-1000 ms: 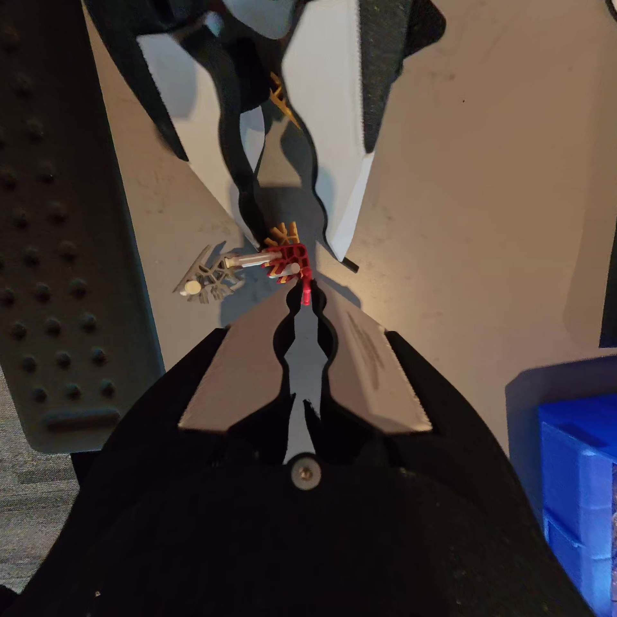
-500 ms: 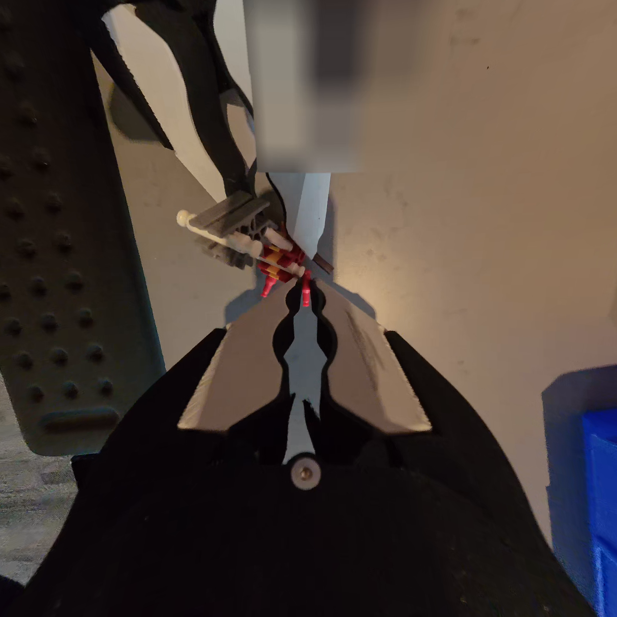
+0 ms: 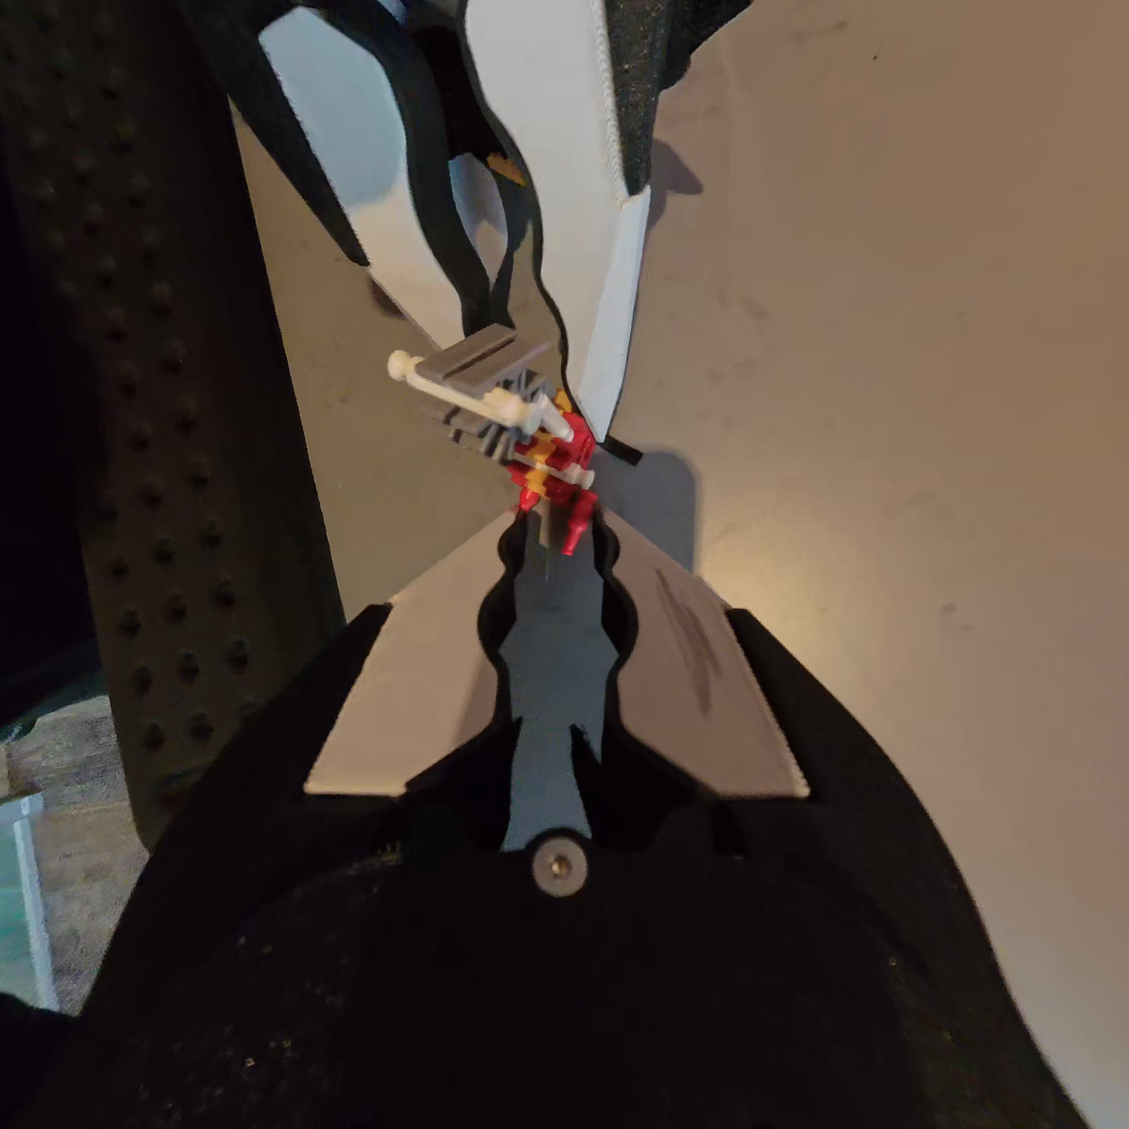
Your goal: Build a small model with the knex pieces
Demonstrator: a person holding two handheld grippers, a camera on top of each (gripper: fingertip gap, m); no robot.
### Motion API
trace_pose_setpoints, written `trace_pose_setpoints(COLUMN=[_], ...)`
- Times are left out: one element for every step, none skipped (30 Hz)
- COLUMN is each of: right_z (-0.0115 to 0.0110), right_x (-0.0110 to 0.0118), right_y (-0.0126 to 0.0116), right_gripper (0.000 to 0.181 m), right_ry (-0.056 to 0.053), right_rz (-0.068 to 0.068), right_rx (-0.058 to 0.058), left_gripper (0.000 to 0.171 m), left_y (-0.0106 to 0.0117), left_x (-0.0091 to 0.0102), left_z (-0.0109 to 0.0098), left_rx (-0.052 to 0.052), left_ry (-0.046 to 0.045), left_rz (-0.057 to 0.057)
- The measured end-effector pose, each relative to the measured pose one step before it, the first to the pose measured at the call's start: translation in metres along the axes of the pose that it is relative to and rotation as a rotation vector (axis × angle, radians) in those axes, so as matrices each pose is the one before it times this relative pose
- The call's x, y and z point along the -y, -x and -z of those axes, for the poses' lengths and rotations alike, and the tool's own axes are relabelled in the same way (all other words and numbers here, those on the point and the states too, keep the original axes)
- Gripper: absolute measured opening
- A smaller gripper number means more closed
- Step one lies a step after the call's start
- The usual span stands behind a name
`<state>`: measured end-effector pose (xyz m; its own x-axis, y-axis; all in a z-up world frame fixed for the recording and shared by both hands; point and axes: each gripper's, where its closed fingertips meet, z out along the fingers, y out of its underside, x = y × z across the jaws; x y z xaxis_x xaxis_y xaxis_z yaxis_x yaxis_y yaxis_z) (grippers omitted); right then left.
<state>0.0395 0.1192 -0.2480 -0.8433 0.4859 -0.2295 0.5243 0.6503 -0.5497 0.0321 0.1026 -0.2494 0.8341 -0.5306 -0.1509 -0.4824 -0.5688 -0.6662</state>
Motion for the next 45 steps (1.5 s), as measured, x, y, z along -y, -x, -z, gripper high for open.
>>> trace_pose_setpoints(right_z=[0.00021, 0.00011, -0.00024, -0.00019, -0.00004, -0.00004, -0.00011, -0.00004, -0.00017, -0.00029, -0.00019, -0.00007, -0.00017, 0.0001, 0.00012, -0.00008, -0.00022, 0.00011, 0.00041, 0.0003, 0.00001, -0.00067, -0.00005, 0.00034, 0.00031, 0.00009, -0.00008, 0.00009, 0.00001, 0.00005, -0.00009, 0.00006, -0.00005, -0.00021, -0.00006, 0.0001, -0.00001, 0.0, -0.00004, -0.00015, -0.00007, -0.00019, -0.00009, -0.0001, -0.00015], right_x=[-0.00065, -0.00032, 0.00007, 0.0003, 0.00009, 0.00023, -0.00007, 0.00003, 0.00006, 0.00018, 0.00019, 0.00021, 0.0003, 0.00026, 0.00023, 0.00033, 0.00048, 0.00044, 0.00046, 0.0003, -0.00017, -0.00127, -0.00042, -0.00031, -0.00072, -0.00088, -0.00018, 0.00007, -0.00002, 0.00003, 0.00001, -0.00011, -0.00001, 0.00004, -0.00002, -0.00005, 0.00001, 0.00012, 0.00011, 0.00011, 0.00005, -0.00003, 0.00008, 0.0, 0.00001], right_y=[0.00061, 0.00081, 0.00141, 0.00045, 0.00035, 0.00021, 0.0001, 0.00002, 0.00009, 0.00016, 0.00009, 0.00012, -0.00001, -0.00007, -0.00057, -0.00115, -0.00055, -0.00003, 0.00094, 0.00069, 0.00019, 0.00016, 0.00044, 0.00034, 0.00043, 0.00007, -0.00077, -0.00039, 0.00001, -0.00005, 0.00005, 0.00003, -0.00004, 0.00015, 0.00011, 0.0, -0.00003, 0.00019, 0.00008, 0.00007, 0.00056, 0.00036, 0.00021, 0.00016, 0.0001], right_gripper=[0.02, 0.019, 0.018, 0.017, 0.017, 0.017, 0.017, 0.017, 0.017, 0.017, 0.017, 0.017, 0.017, 0.017, 0.015, 0.013, 0.012, 0.011, 0.01, 0.011, 0.012, 0.011, 0.011, 0.011, 0.01, 0.01, 0.01, 0.01, 0.01, 0.01, 0.01, 0.01, 0.01, 0.011, 0.011, 0.011, 0.011, 0.012, 0.012, 0.012, 0.011, 0.011, 0.012, 0.011, 0.011], right_ry=[-0.0101, -0.0111, -0.0127, -0.0128, -0.0138, -0.0136, -0.0106, -0.009, -0.009, -0.0104, -0.0122, -0.0146, -0.0163, -0.0167, -0.0154, -0.0132, -0.0131, -0.0132, -0.0112, -0.0068, -0.0021, 0.0069, 0.002, 0.0004, 0.0024, 0.0055, 0.0057, 0.0031, 0.0009, 0.001, 0.0018, 0.0013, 0.0, 0.0007, 0.0026, 0.0025, 0.0005, 0.0001, 0.0006, -0.0002, -0.0008, 0.0, 0.0003, 0.0001, 0.0006], right_rz=[-0.0014, -0.0049, -0.0057, -0.0035, 0.0018, 0.0003, -0.0063, -0.0064, -0.0024, -0.0048, -0.0093, -0.0114, -0.0142, -0.0165, -0.0092, -0.0004, -0.005, -0.0087, -0.0016, 0.0005, -0.0022, 0.0029, 0.0105, 0.008, 0.0006, 0.006, 0.0097, 0.0064, 0.0025, 0.0006, 0.0049, 0.008, 0.004, 0.0028, 0.0062, 0.0049, -0.0017, -0.0054, -0.0016, 0.0012, 0.0008, 0.0014, 0.0045, 0.0057, 0.0049], right_rx=[-0.0091, -0.0043, 0.002, -0.002, -0.005, -0.0049, -0.0013, 0.0, -0.0004, 0.0028, 0.0059, 0.0072, 0.0094, 0.01, 0.0024, -0.0072, -0.0053, -0.0015, 0.0015, -0.0033, -0.0052, -0.004, -0.0023, 0.0021, 0.0065, 0.0016, -0.0057, -0.0005, 0.0052, 0.0053, 0.0011, -0.0006, 0.0008, 0.0004, -0.0025, -0.0016, 0.0028, 0.0067, 0.0048, 0.0031, 0.0055, 0.0022, -0.0013, -0.0006, 0.0016], left_gripper=[0.017, 0.017, 0.017, 0.017, 0.017, 0.017, 0.017, 0.017, 0.017, 0.017, 0.017, 0.017, 0.017, 0.017, 0.017, 0.017, 0.017, 0.017, 0.017, 0.017, 0.017, 0.017, 0.017, 0.017, 0.017, 0.017, 0.017, 0.017, 0.017, 0.017, 0.017, 0.017, 0.017, 0.017, 0.017, 0.017, 0.017, 0.017, 0.017, 0.017, 0.017, 0.017, 0.017, 0.017, 0.017], left_y=[0.00024, -0.00004, -0.00001, 0.00002, 0.00008, 0.00005, -0.00001, 0.00002, -0.00002, 0.00007, 0.00006, -0.00001, -0.00002, 0.00002, -0.0001, -0.00004, -0.00012, 0.00002, -0.00007, -0.00006, 0.00002, -0.00013, -0.00006, -0.00002, 0.00006, -0.00005, 0.00001, 0.00013, -0.00002, 0.00004, -0.00006, -0.00005, 0.00008, -0.00007, -0.00016, -0.00001, 0.00003, 0.00004, -0.00006, -0.00002, -0.00006, -0.00003, -0.0001, -0.00004, -0.00009], left_x=[0.00026, 0.00027, -0.00016, -0.0001, 0.00016, -0.00003, -0.00006, 0.0, 0.00002, 0.00005, 0.00009, 0.00011, -0.00003, 0.0001, 0.0001, 0.00002, 0.00004, -0.00005, 0.00002, 0.00011, 0.00005, -0.00008, 0.00003, 0.00014, 0.0001, -0.00005, -0.00002, 0.00001, 0.00001, 0.00007, 0.00001, -0.00004, 0.00001, 0.00018, 0.00009, 0.00006, 0.00002, -0.00003, 0.00005, -0.00003, 0.00011, -0.00001, 0.00018, 0.00009, -0.00004], left_z=[-0.00035, -0.00036, 0.00003, -0.00009, -0.00016, -0.0001, 0.00004, -0.00013, -0.00014, -0.00013, -0.00015, -0.00008, 0.00001, -0.00016, -0.00008, -0.00004, 0.00001, 0.00003, 0.00001, 0.00015, 0.00013, -0.00007, 0.00005, -0.00013, -0.00007, 0.00009, 0.0001, -0.00007, 0.00005, 0.00006, 0.0, 0.00008, -0.00003, -0.00004, 0.00002, -0.00013, -0.00008, 0.00004, 0.0001, -0.00005, 0.00005, -0.00001, -0.00002, -0.00017, 0.00001], left_rx=[-0.0021, -0.0042, -0.0034, -0.004, -0.0016, 0.0004, -0.0007, -0.0024, -0.0006, 0.0001, -0.0017, -0.0005, 0.0003, 0.002, 0.0031, 0.0028, 0.0025, 0.0029, 0.0049, 0.0059, 0.0045, 0.0021, -0.0033, -0.0021, 0.0016, 0.0, -0.0019, -0.0008, 0.0021, 0.0021, -0.0023, -0.0044, -0.0009, 0.0006, -0.0016, -0.0035, -0.0021, 0.0002, 0.0004, -0.0012, -0.0004, 0.0016, 0.0001, -0.0019, -0.0032], left_ry=[-0.00106, -0.00075, 0.00263, 0.00484, 0.0039, 0.00351, 0.00284, 0.00245, 0.00185, 0.00194, 0.00243, 0.00203, 0.0002, -0.00118, -0.00113, -0.00016, -0.00154, -0.00355, -0.00479, -0.00747, -0.00686, -0.00464, -0.00196, -0.00152, -0.00074, 0.00023, -0.00066, -0.00198, -0.00216, -0.00126, -0.00149, -0.00193, -0.00202, -0.00167, -0.00072, -0.00067, -0.00007, 0.00127, 0.00156, 0.00063, 0.00008, 0.00024, -0.00042, -0.00159, -0.00014], left_rz=[0.0048, 0.0034, 0.001, 0.0053, 0.0016, -0.0048, -0.0011, 0.0058, 0.0008, -0.0022, 0.0025, 0.0, 0.001, 0.0035, 0.0002, -0.0022, -0.0021, -0.0001, -0.0029, -0.0046, -0.0049, -0.0028, 0.0066, 0.0025, -0.0061, -0.0033, 0.0029, -0.0008, -0.0091, -0.0083, 0.001, 0.0055, -0.0022, -0.0089, -0.0049, 0.0002, -0.0008, -0.0057, -0.0047, 0.0006, -0.0009, -0.0048, 0.0027, 0.0081, 0.0064])
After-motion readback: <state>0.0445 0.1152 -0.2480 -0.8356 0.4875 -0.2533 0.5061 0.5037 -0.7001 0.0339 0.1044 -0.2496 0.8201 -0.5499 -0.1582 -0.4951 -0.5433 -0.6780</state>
